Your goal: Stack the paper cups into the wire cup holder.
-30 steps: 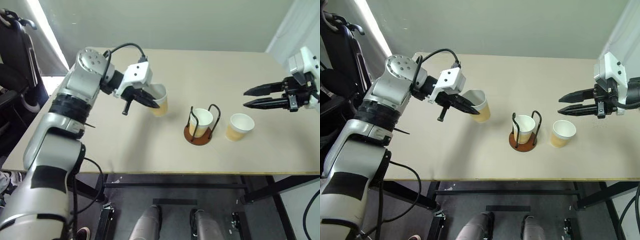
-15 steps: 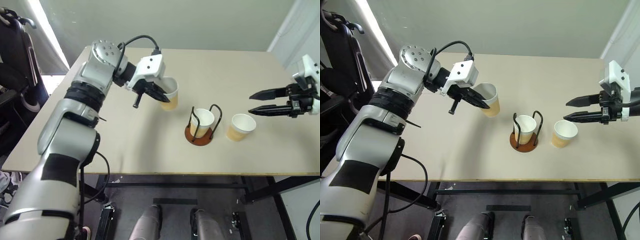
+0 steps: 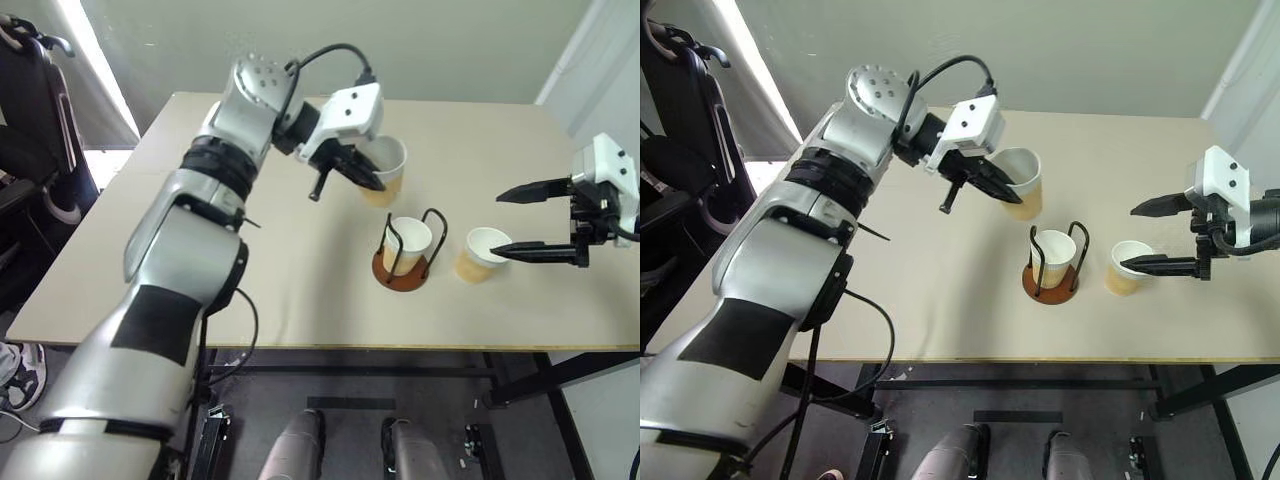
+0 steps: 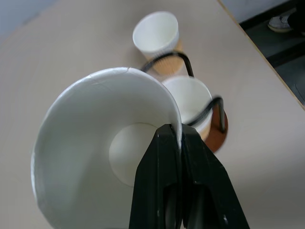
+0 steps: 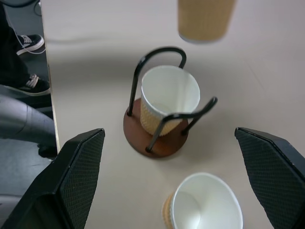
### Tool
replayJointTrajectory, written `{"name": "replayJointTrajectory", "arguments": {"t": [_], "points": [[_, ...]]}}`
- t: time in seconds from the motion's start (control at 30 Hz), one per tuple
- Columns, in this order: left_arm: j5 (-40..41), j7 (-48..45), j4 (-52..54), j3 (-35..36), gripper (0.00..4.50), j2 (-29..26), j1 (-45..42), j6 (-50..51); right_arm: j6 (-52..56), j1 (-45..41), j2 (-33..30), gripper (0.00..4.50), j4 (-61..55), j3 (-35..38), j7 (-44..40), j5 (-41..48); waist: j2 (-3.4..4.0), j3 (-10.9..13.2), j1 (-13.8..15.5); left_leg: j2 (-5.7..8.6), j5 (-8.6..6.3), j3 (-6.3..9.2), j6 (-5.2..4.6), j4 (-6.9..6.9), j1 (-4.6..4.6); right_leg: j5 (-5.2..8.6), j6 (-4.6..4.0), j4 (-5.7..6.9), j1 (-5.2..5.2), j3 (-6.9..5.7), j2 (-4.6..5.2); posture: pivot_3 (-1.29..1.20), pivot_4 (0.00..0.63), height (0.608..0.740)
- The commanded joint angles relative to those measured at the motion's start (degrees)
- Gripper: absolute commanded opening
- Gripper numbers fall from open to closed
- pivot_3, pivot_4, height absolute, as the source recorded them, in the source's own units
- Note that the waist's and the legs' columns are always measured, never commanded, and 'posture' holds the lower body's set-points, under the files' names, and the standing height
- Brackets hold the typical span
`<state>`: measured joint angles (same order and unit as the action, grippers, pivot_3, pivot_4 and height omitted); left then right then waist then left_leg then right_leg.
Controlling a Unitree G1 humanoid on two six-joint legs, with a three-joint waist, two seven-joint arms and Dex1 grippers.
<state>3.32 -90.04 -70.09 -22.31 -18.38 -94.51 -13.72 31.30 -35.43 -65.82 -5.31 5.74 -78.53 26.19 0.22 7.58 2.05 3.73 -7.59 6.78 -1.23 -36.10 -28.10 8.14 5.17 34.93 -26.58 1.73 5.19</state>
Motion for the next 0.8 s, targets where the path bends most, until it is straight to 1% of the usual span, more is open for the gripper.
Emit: {"name": "replayJointTrajectory", "arguments": {"t": [0.03,0.13,0.3,0.43,0.57,0.8], "points": [[-1.3,0.2,-1.1,3.2,0.00,1.2,-2.8,-1.2,1.2,0.8,0.0,4.44,-3.6,3.5,2.2,2.0,0.00,0.0,0.0,0.00,-0.03,-0.02,-0.04,-0.02,0.00,0.00,0.00,0.01,0.00,0.02,0.03,0.00,0.150,0.740],[-1.9,-0.1,-1.4,5.0,0.00,3.3,-2.9,-1.3,1.6,2.6,-0.1,4.44,-5.1,4.7,3.4,2.7,0.00,0.0,0.1,0.02,-0.08,-0.08,-0.10,-0.04,0.00,0.01,0.03,0.01,0.01,0.06,0.04,0.00,0.150,0.740],[-2.6,-2.1,-1.4,7.1,0.00,5.2,-2.1,-0.8,2.1,4.3,0.0,4.44,-6.6,5.8,4.9,3.4,-0.01,0.0,0.2,0.11,-0.17,-0.15,-0.27,-0.14,-0.04,-0.04,0.10,0.01,0.02,0.11,0.06,0.00,0.150,0.740],[-2.8,-2.5,-0.9,6.6,0.00,6.1,-0.7,-0.5,2.5,5.8,0.2,4.44,-8.3,6.6,6.1,4.1,0.00,0.0,0.2,0.13,-0.27,-0.23,-0.40,-0.28,-0.06,-0.06,0.23,0.02,0.05,0.17,0.10,0.00,0.150,0.740],[-2.2,-2.5,-0.4,5.4,0.00,6.0,0.1,0.0,2.8,6.7,0.1,4.44,-9.1,7.1,6.8,4.8,-0.01,0.0,0.2,0.13,-0.38,-0.44,-0.53,-0.49,-0.06,-0.22,0.65,0.03,0.06,0.16,0.09,0.00,0.150,0.740],[-1.9,-2.5,0.4,4.5,0.00,6.8,2.3,0.4,2.8,7.7,0.4,4.44,-9.9,7.0,7.5,5.5,0.00,0.0,0.2,0.19,-0.53,-0.83,-0.79,-0.99,-0.08,-0.15,0.98,0.01,0.13,0.35,0.14,0.00,0.150,0.740]]}}
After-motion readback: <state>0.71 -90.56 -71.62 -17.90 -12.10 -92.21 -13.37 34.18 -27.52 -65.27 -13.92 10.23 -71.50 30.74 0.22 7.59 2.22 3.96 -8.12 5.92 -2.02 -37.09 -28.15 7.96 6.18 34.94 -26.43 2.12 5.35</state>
